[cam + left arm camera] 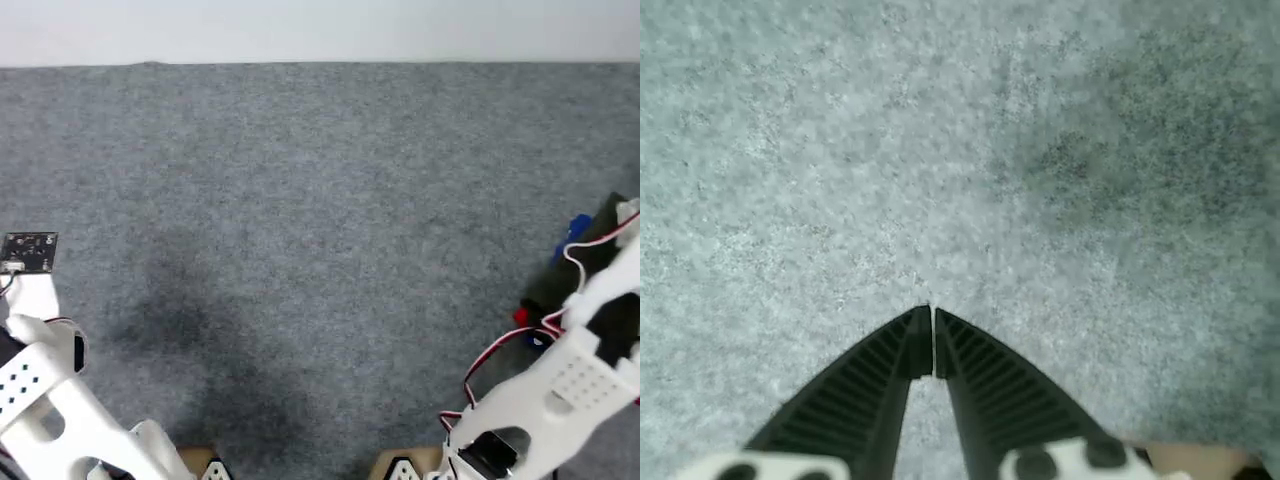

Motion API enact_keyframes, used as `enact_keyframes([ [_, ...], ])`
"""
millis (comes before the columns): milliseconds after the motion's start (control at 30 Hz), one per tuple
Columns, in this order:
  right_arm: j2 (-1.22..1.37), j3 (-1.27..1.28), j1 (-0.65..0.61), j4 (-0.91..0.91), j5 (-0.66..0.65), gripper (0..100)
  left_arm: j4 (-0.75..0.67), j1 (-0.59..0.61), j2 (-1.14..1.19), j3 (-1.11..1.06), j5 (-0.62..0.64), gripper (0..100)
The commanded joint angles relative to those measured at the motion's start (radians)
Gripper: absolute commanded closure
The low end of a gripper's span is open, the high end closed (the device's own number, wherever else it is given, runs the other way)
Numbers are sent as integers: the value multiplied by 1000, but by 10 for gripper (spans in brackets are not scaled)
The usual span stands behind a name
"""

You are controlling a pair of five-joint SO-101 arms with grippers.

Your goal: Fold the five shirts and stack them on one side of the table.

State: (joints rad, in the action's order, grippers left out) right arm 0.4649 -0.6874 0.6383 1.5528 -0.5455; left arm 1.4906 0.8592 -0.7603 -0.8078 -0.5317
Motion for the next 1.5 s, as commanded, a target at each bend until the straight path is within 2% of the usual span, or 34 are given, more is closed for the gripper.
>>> enact_keyframes([
  [0,-162,-60,-84,191,103,990,57,-9,-20,108,2,981],
  [67,-222,-44,-136,248,184,990,89,-34,-20,154,41,981],
  [167,-346,48,-170,242,321,990,140,-98,-21,220,203,981],
  [300,-532,241,-248,242,425,990,193,-216,-48,323,344,981],
  [533,-892,663,-395,217,548,990,190,-517,-172,302,371,981],
  [800,-1299,1028,-473,62,560,990,126,-692,-385,99,529,982],
  [967,-1504,1254,-493,-50,560,990,-2,-763,-582,-119,546,982],
  [1300,-1867,1783,-493,-282,552,990,-166,-767,-1033,-535,545,982],
  [1467,-2080,1989,-495,-312,551,990,-175,-767,-1049,-608,542,982],
])
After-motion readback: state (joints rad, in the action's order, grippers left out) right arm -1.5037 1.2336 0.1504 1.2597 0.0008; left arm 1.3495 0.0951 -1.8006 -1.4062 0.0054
